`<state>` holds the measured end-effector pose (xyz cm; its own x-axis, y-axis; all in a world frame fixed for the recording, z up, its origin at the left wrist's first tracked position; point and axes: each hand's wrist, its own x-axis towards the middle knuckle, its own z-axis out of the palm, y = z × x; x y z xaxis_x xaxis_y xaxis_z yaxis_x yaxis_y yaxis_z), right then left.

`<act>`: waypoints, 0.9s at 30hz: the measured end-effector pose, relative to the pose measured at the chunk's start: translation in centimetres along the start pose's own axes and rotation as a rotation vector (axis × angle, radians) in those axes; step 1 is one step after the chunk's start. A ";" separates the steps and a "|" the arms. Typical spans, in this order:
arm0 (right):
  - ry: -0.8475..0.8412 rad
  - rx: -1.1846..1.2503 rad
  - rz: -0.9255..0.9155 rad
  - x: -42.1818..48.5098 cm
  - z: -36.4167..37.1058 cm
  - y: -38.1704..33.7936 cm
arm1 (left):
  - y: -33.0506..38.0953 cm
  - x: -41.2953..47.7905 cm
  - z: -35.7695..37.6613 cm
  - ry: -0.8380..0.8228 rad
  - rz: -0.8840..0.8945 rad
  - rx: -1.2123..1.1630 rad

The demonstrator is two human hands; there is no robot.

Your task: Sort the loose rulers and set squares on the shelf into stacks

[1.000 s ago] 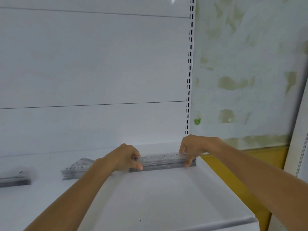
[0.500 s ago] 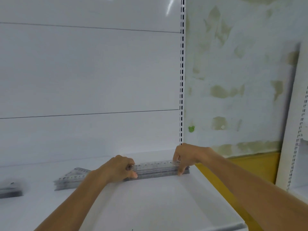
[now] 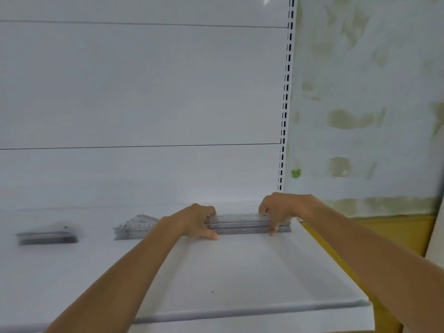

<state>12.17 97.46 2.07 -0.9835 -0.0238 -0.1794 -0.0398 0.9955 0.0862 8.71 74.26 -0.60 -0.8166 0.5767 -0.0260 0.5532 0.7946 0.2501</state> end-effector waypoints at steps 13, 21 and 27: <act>0.052 0.070 -0.006 0.0 0.0 0.2 | 0.2 0.0 0.3 0.106 -0.002 0.101; -0.037 0.113 0.014 -1.1 -1.7 0.9 | -0.2 -1.8 -0.9 0.095 -0.043 -0.084; -0.011 0.098 0.069 -1.8 0.0 2.8 | -1.3 -2.3 -0.1 0.157 -0.022 -0.069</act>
<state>13.82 100.25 2.65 -0.9812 0.0460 -0.1875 0.0463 0.9989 0.0027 9.86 71.91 -0.72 -0.8473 0.5178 0.1182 0.5263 0.7888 0.3175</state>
